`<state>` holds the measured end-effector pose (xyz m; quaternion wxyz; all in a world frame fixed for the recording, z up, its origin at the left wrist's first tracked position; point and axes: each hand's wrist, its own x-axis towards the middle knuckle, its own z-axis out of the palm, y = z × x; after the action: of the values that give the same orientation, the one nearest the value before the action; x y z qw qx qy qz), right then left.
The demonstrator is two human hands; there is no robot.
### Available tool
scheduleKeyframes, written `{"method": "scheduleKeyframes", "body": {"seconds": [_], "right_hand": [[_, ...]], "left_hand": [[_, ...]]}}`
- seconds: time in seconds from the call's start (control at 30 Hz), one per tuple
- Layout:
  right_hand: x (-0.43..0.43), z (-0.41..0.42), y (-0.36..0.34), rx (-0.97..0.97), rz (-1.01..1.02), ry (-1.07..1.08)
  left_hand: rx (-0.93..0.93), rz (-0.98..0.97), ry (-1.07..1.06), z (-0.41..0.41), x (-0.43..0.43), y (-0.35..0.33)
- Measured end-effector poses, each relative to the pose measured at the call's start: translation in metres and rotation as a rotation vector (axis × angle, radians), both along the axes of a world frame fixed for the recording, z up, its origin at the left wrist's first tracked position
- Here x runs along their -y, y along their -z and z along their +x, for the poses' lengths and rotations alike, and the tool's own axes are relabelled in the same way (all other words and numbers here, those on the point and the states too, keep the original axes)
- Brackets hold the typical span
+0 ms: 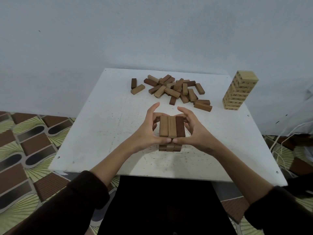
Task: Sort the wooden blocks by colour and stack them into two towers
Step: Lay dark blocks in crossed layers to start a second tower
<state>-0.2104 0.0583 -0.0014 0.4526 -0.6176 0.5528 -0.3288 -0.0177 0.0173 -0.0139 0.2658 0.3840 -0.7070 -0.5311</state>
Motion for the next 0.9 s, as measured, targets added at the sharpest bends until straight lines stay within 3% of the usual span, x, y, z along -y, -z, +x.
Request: {"method": "scheduleKeyframes", "body": {"seconds": [0.2, 0.5, 0.9], "right_hand": [[-0.004, 0.002, -0.003, -0.015, 0.008, 0.011], [-0.015, 0.033, 0.009, 0.275, -0.007, 0.277], [-0.013, 0.037, 0.027, 0.358, 0.047, 0.345]], "left_hand": [[-0.017, 0.031, 0.006, 0.001, -0.004, -0.008], [-0.288, 0.332, -0.124, -0.02, -0.029, -0.012], [-0.371, 0.333, -0.143, -0.024, -0.027, 0.018]]}}
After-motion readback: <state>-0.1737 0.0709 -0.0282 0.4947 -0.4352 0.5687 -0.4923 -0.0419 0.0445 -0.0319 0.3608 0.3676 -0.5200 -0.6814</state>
